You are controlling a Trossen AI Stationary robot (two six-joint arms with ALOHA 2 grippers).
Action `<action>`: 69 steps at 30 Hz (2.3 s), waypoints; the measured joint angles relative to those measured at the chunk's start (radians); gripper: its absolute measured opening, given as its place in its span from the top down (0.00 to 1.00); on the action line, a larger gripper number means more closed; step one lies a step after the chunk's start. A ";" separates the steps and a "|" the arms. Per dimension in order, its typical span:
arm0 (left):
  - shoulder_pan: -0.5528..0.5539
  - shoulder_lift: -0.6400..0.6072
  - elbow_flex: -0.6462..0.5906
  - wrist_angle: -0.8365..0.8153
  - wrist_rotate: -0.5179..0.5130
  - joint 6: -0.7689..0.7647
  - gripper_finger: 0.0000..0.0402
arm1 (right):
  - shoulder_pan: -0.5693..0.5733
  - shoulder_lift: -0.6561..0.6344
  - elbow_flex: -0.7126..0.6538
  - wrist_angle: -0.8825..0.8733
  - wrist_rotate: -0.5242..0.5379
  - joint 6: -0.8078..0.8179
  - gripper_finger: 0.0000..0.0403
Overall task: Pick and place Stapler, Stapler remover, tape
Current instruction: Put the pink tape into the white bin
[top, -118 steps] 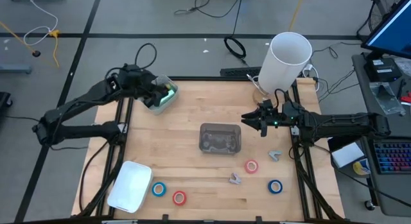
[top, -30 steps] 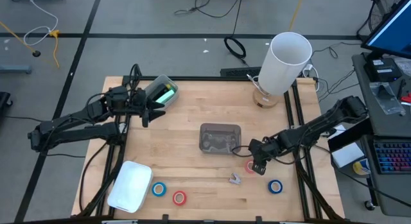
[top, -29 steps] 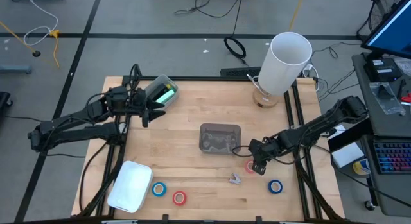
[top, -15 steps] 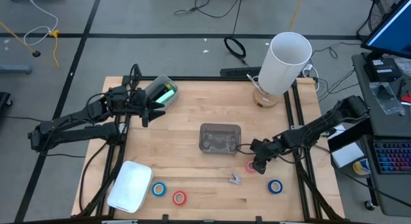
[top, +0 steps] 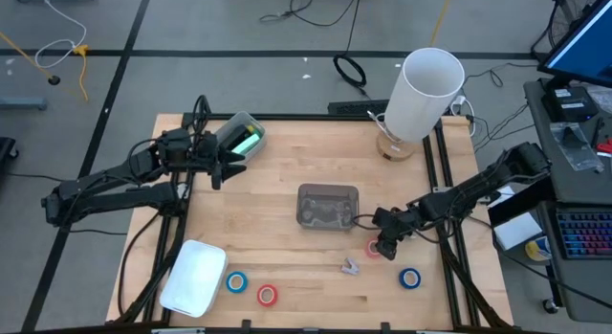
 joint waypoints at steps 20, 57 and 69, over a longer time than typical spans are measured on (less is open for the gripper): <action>0.000 0.000 0.000 -0.004 -0.001 -0.035 0.40 | -0.005 -0.007 0.000 -0.071 -0.031 0.080 0.91; -0.244 0.372 0.001 0.721 -0.004 -0.076 0.40 | -0.385 -0.002 0.199 0.904 0.093 -0.318 0.92; -0.329 0.522 0.001 0.931 -0.080 -0.105 0.40 | -0.432 0.153 0.361 0.880 0.097 -0.423 0.92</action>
